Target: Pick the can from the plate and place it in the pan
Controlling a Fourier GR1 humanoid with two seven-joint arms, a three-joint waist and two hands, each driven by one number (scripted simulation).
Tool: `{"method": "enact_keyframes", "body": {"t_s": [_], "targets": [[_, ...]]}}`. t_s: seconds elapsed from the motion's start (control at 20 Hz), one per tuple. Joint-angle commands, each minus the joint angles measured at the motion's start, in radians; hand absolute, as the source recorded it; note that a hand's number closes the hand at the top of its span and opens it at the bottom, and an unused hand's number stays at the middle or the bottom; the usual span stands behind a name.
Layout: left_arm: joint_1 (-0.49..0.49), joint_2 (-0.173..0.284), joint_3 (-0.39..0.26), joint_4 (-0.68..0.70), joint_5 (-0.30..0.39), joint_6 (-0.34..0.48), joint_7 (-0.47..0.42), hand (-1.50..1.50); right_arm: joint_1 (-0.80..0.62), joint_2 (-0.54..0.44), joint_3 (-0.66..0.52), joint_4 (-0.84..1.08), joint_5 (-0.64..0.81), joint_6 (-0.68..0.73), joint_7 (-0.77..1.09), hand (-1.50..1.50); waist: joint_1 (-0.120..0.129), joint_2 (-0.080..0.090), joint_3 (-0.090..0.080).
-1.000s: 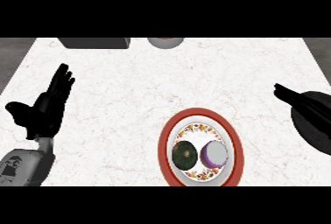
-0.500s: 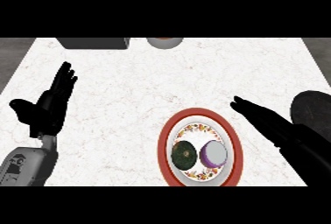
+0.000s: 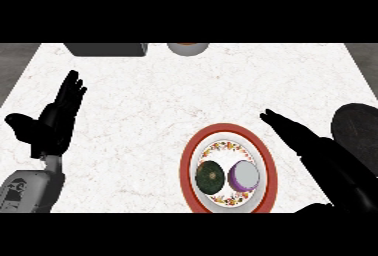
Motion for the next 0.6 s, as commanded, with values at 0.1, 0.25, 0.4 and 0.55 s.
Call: {"method": "enact_keyframes", "body": {"t_s": [0.1, 0.25, 0.4, 0.55], "targets": [[-0.066, -0.053, -0.002, 0.078, -0.058, 0.018, -0.010, 0.00, 0.008, 0.066, 0.062, 0.124, 0.100, 0.022, -0.046, -1.50, -0.003, 0.002, 0.000], [0.026, -0.039, 0.029, 0.020, -0.051, -0.015, -0.040, 0.00, 0.039, 0.105, 0.094, 0.096, 0.126, 0.045, -0.034, -1.50, 0.000, 0.000, 0.000], [-0.044, -0.039, 0.047, 0.044, -0.051, -0.038, 0.020, 0.00, -0.025, 0.113, 0.036, 0.166, 0.087, 0.116, -0.067, -1.50, -0.002, 0.001, 0.000], [-0.061, -0.067, 0.024, -0.007, -0.098, 0.016, 0.086, 0.00, 0.073, 0.099, 0.071, 0.115, 0.134, 0.119, -0.112, -1.50, -0.006, 0.000, 0.000]]}}
